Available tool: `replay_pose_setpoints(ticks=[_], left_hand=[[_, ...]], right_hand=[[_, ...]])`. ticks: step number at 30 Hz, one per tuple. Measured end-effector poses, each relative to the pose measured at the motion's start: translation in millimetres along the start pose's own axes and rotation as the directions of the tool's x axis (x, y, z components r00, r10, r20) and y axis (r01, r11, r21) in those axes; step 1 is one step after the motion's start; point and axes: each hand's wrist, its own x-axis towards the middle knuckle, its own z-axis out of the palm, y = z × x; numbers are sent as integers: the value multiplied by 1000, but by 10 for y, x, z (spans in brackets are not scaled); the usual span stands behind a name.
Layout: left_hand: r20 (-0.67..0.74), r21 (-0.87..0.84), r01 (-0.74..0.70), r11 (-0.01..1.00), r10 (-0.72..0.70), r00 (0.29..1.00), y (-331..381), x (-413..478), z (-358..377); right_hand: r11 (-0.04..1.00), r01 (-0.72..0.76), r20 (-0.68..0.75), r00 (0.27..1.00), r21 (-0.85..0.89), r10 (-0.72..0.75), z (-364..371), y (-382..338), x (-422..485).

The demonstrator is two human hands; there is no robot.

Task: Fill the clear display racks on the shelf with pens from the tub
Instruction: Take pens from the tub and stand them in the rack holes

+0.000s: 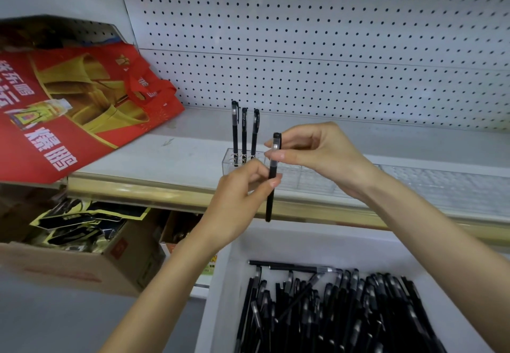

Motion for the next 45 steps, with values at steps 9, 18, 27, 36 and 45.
replay_pose_setpoints(ticks=[9,18,27,36,45], left_hand=[[-13,328,-60,943,68,998,-64,-22,-57],[142,813,-163,558,81,987,-459,142,-150],[151,842,-165,513,69,986,-569,202,-115],[141,816,-168,553,91,986,-582,202,-102],[152,812,-183,554,103,983,-615,205,-120]], right_hand=[[1000,8,-137,991,22,-5,-162,-82,77],[993,29,-355,932,-117,-69,-263,90,680],[976,111,-383,907,-186,-177,-113,274,905],[943,89,-246,954,-321,-174,-7,566,960],[931,32,-244,961,-365,-129,1,711,990]])
